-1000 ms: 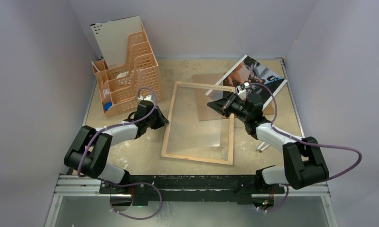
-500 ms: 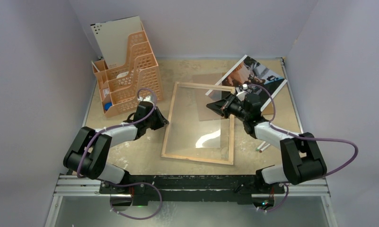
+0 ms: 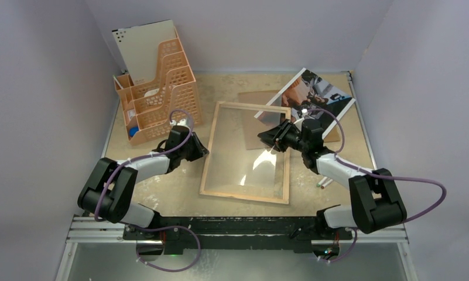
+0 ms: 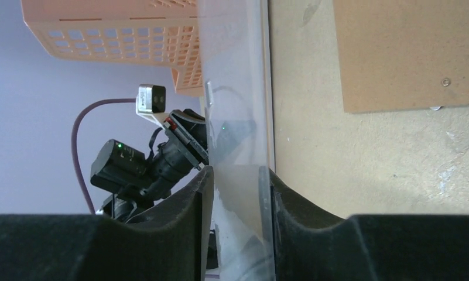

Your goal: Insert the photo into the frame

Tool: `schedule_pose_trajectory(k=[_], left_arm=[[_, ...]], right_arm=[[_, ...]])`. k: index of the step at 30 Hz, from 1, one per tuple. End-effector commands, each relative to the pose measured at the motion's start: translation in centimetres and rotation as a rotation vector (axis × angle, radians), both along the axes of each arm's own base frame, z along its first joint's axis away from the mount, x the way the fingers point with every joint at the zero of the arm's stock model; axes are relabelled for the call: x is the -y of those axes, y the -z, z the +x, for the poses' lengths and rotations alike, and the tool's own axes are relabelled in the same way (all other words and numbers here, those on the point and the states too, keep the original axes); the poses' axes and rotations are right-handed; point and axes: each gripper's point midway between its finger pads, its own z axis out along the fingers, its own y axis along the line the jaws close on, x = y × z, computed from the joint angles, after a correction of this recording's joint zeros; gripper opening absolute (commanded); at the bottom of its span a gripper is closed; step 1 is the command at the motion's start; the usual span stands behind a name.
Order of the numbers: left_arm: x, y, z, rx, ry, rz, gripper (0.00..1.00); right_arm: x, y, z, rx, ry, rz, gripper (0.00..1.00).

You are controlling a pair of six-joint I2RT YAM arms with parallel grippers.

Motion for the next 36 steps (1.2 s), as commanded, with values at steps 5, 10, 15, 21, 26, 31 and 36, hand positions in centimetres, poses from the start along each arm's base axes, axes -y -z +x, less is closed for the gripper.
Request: schedule_pose_trajectory(k=[5, 10, 15, 21, 26, 31, 36], left_arm=[[-0.5, 1.3, -1.7, -0.066, 0.016, 0.03, 0.24], [-0.5, 1.4, -1.6, -0.067, 0.009, 0.031, 0.19], [-0.5, 1.8, -1.5, -0.078, 0.006, 0.037, 0.17], [-0.4, 2.1, -1.4, -0.084, 0.008, 0.036, 0.17], [-0.4, 1.9, -1.3, -0.081, 0.008, 0.034, 0.18], [-0.5, 2.0, -1.4, -0.083, 0.01, 0.045, 0.25], [-0.6, 2.1, -1.5, -0.086, 0.013, 0.05, 0.3]], right_arm=[[0.5, 0.7, 0.6, 0.062, 0.002, -0.087, 0.42], [0.8, 1.4, 0.6, 0.067, 0.006, -0.117, 0.5], [1.5, 0.7, 0.7, 0.11, 0.04, -0.158, 0.61], [1.5, 1.5, 0.5, 0.091, 0.027, -0.171, 0.58], [2.3, 2.1, 0.3, 0.07, 0.057, -0.208, 0.59], [2.5, 1.9, -0.1, 0.088, 0.059, -0.215, 0.62], [2.3, 2.1, -0.1, 0.101, 0.039, -0.218, 0.62]])
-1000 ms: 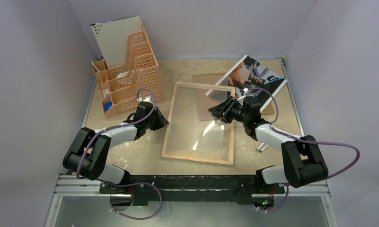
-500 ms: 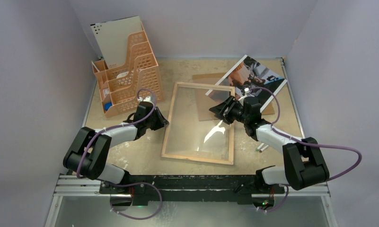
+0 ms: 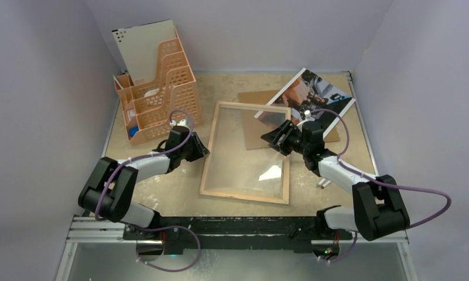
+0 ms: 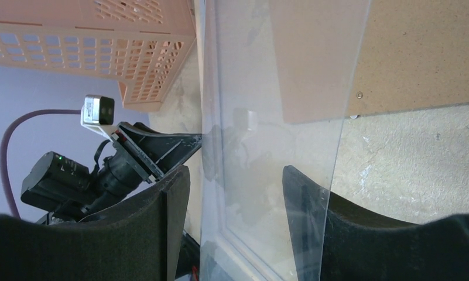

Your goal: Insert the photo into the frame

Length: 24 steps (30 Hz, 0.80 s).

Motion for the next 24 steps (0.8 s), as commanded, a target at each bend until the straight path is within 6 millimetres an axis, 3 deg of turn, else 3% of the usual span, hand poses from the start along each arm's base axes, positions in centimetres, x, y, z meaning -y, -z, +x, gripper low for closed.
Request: schedule_pose_trajectory(k=[1, 6, 14, 24], left_arm=[[-0.5, 1.7, -1.4, -0.074, 0.017, 0.041, 0.31], [-0.4, 1.7, -1.4, -0.072, 0.02, 0.039, 0.33], [-0.4, 1.8, -1.3, -0.074, 0.022, 0.04, 0.33], [-0.4, 2.0, -1.4, -0.079, 0.025, 0.043, 0.36]], right_arm=[[0.0, -0.1, 0.0, 0.037, -0.014, -0.019, 0.62], [0.1, 0.2, 0.3, 0.069, -0.038, -0.056, 0.62], [0.4, 1.1, 1.3, 0.144, -0.071, -0.149, 0.51], [1.8, 3.8, 1.6, 0.099, -0.038, -0.258, 0.63]])
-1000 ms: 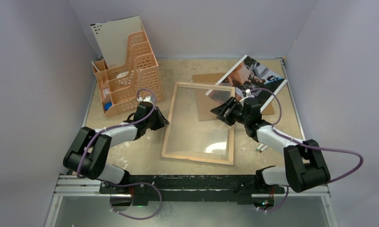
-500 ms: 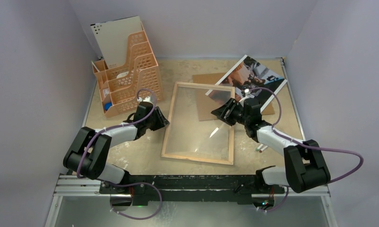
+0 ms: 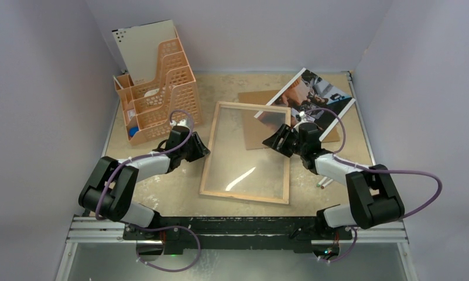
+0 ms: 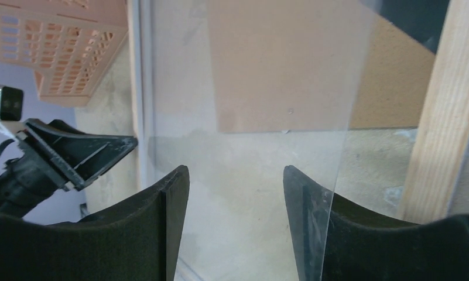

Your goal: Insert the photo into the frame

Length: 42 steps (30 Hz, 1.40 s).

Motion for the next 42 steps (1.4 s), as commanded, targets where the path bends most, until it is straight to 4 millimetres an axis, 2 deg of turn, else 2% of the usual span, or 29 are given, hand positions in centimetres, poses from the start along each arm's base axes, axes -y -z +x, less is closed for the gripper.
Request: schedule_pose_trajectory(k=[1, 8, 15, 18, 24, 29, 33, 37, 42], left_arm=[[-0.3, 1.8, -1.4, -0.074, 0.028, 0.038, 0.36], [-0.3, 1.7, -1.4, -0.074, 0.031, 0.037, 0.41], [0.2, 1.4, -1.3, -0.065, 0.051, 0.018, 0.41], [0.6, 1.4, -1.2, -0.061, 0.072, 0.01, 0.41], [0.9, 1.8, -1.0, -0.072, 0.097, 0.016, 0.33], [-0.1, 2.7, -0.8, -0.103, 0.072, 0.084, 0.24], [-0.6, 3.0, -1.0, -0.11, 0.064, 0.112, 0.23], [-0.4, 2.6, -0.9, -0.101, 0.068, 0.098, 0.27], [-1.0, 2.2, -0.7, -0.09, 0.042, 0.12, 0.26]], right_arm=[[0.7, -0.1, 1.1, 0.049, 0.018, -0.063, 0.63], [0.4, -0.2, 2.0, 0.086, -0.021, -0.091, 0.65], [-0.2, 0.3, 2.0, 0.067, -0.031, -0.057, 0.57], [-0.4, 0.5, 1.8, 0.053, -0.029, -0.041, 0.57], [-0.5, 0.5, 1.6, 0.04, -0.024, -0.025, 0.56], [-0.4, 0.4, 1.6, 0.029, -0.017, -0.027, 0.57], [-0.2, 0.1, 1.5, 0.024, -0.004, -0.034, 0.58], [0.3, -0.2, 1.4, 0.018, 0.014, -0.057, 0.59], [1.2, -0.2, 0.9, -0.007, 0.044, -0.096, 0.63]])
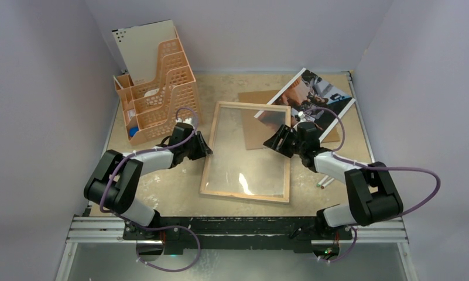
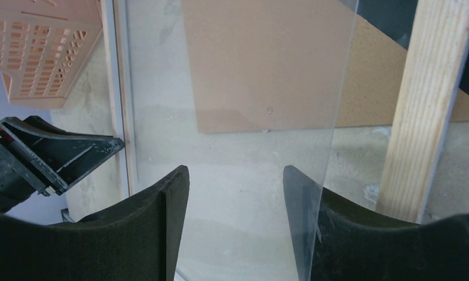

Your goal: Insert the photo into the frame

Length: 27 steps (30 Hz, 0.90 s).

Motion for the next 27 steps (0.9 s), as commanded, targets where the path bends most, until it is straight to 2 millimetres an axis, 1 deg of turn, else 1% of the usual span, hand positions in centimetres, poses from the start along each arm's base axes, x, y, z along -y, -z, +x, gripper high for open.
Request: schedule_pose_trajectory(k=[1, 7, 10, 13, 15, 17, 19, 23, 24, 26, 27], left_arm=[[-1.9, 1.6, -1.2, -0.058, -0.029, 0.101, 0.26], [-1.7, 1.6, -1.3, -0.06, -0.026, 0.092, 0.25], [-1.5, 1.5, -1.3, -0.06, -0.016, 0.081, 0.27], [-1.3, 1.2, -1.4, -0.062, -0.002, 0.074, 0.33], [-1.1, 1.0, -1.4, -0.06, 0.007, 0.066, 0.36], [-0.9, 0.8, -1.4, -0.059, 0.012, 0.059, 0.39], [-0.8, 0.5, -1.3, -0.055, 0.017, 0.051, 0.41], [-0.5, -0.3, -1.2, -0.036, 0.025, 0.035, 0.54], [-0.5, -0.6, -1.2, -0.031, 0.024, 0.033, 0.56], [-0.5, -0.9, -1.1, -0.02, 0.024, 0.032, 0.61], [-0.5, -1.0, -1.0, -0.016, 0.023, 0.033, 0.62]], right_arm=[[0.6, -1.7, 0.3, 0.012, 0.035, -0.03, 0.63], [1.9, -1.1, -0.1, -0.036, 0.084, -0.095, 0.63], [2.8, -0.9, -0.3, -0.059, 0.123, -0.125, 0.63], [3.9, -0.9, -0.5, -0.08, 0.17, -0.171, 0.63], [4.6, -1.3, -0.4, -0.079, 0.203, -0.194, 0.63], [5.3, -1.3, -1.0, -0.098, 0.224, -0.222, 0.64], [5.9, -1.8, -1.3, -0.091, 0.244, -0.238, 0.64], [7.3, -2.6, -1.8, -0.075, 0.298, -0.283, 0.65], [7.7, -2.7, -1.8, -0.07, 0.309, -0.296, 0.66], [8.2, -2.5, -1.9, -0.065, 0.324, -0.316, 0.72], [8.3, -2.3, -1.9, -0.066, 0.321, -0.325, 0.75]])
